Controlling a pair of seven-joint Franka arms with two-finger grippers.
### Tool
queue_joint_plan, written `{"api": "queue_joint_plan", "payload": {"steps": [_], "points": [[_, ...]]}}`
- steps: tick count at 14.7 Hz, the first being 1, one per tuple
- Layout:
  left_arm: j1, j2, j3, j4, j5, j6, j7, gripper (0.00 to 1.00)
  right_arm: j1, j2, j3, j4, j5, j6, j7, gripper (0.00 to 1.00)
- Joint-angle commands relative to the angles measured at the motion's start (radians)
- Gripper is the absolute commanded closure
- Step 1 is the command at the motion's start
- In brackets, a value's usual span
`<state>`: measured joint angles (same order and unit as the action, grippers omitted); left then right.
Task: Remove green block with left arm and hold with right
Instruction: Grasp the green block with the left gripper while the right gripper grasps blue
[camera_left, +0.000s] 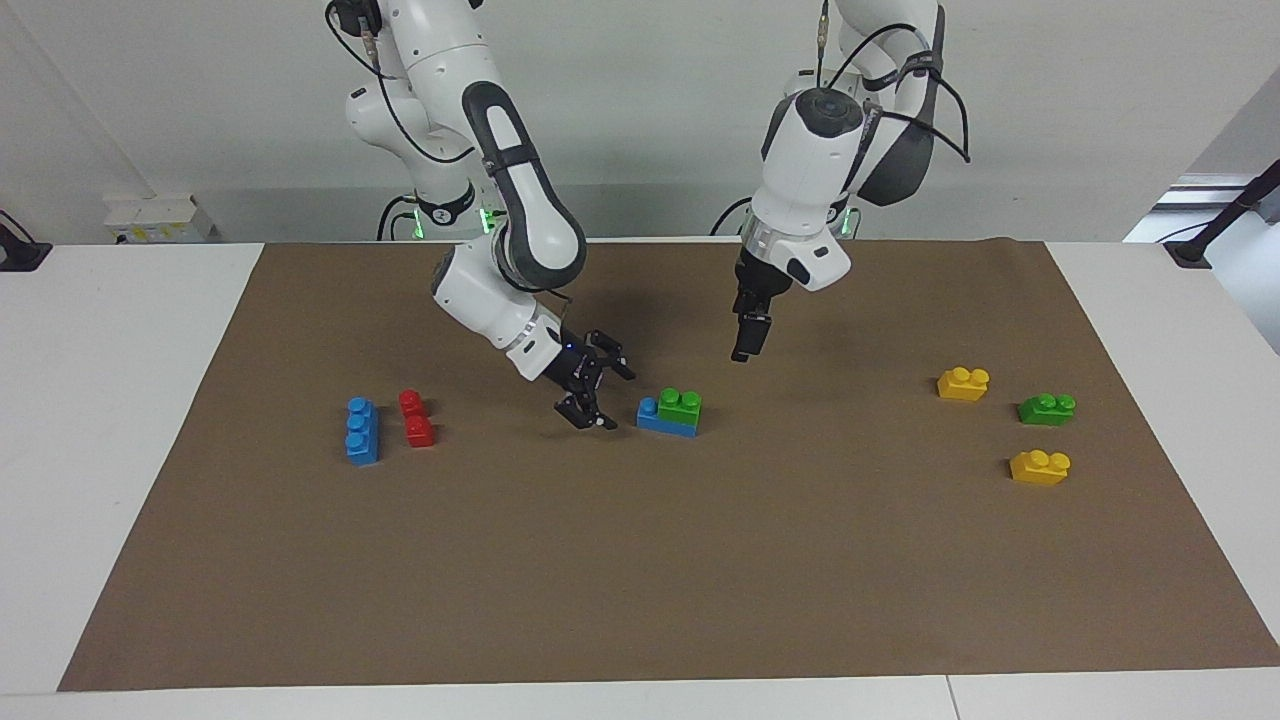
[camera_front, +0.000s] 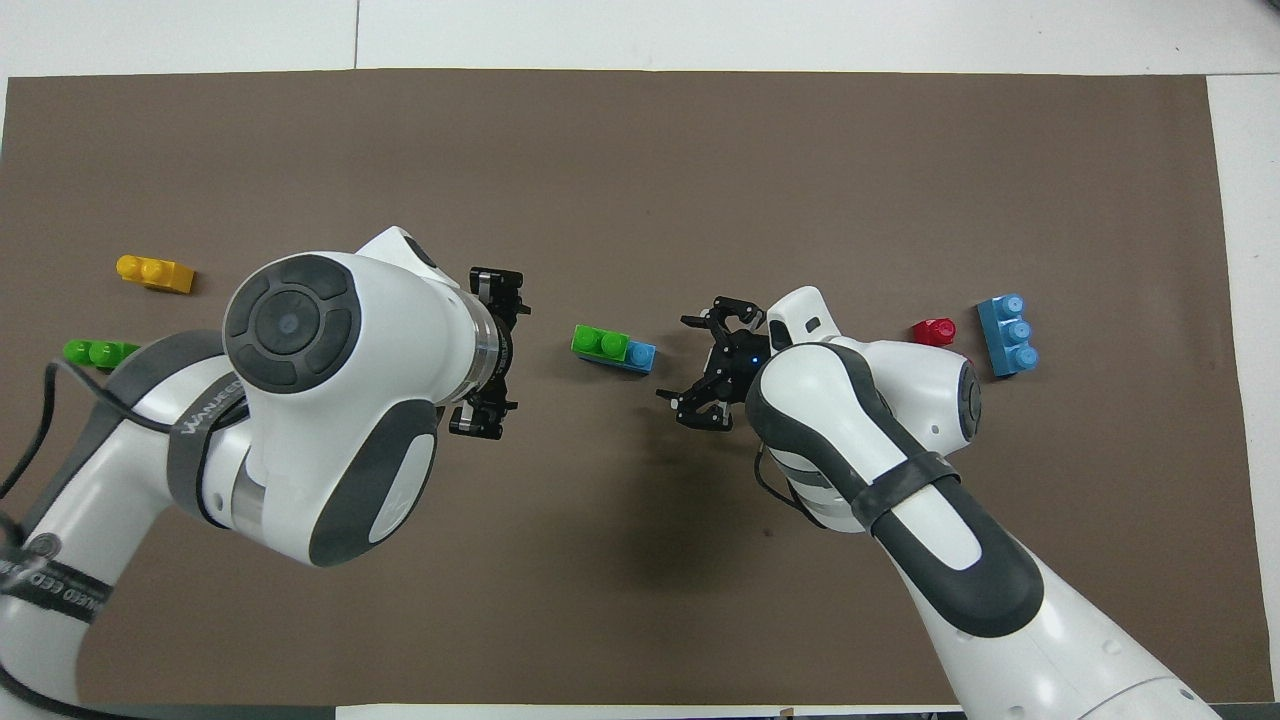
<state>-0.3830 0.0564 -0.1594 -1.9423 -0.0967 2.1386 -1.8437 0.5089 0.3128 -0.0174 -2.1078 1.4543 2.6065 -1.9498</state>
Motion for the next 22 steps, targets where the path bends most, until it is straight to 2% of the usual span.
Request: {"api": "queue_joint_plan", "payload": {"steps": [1,4,12,17,18,19,22], "points": [[-0.036,0.061,0.017,0.012,0.018,0.053,-0.080,0.00,0.036,0.064,-0.001,0.074,0.050,0.067,-0.018,0.00],[-0.054,0.105,0.017,0.022,0.064,0.124,-0.169,0.00,0.040,0.075,-0.001,0.080,0.052,0.069,-0.003,0.00],[-0.091,0.250,0.018,0.111,0.126,0.129,-0.255,0.00,0.074,0.107,0.002,0.124,0.057,0.121,0.034,0.00],[-0.089,0.281,0.020,0.137,0.137,0.127,-0.275,0.00,0.079,0.109,0.004,0.124,0.057,0.126,0.035,0.00],[-0.091,0.286,0.020,0.135,0.137,0.127,-0.281,0.00,0.079,0.109,0.004,0.124,0.057,0.126,0.034,0.12],[-0.089,0.287,0.020,0.135,0.137,0.127,-0.287,0.00,0.079,0.109,0.004,0.123,0.057,0.126,0.034,0.15],[-0.093,0.302,0.020,0.134,0.140,0.132,-0.302,0.00,0.079,0.109,0.004,0.124,0.058,0.126,0.035,0.15]]}}
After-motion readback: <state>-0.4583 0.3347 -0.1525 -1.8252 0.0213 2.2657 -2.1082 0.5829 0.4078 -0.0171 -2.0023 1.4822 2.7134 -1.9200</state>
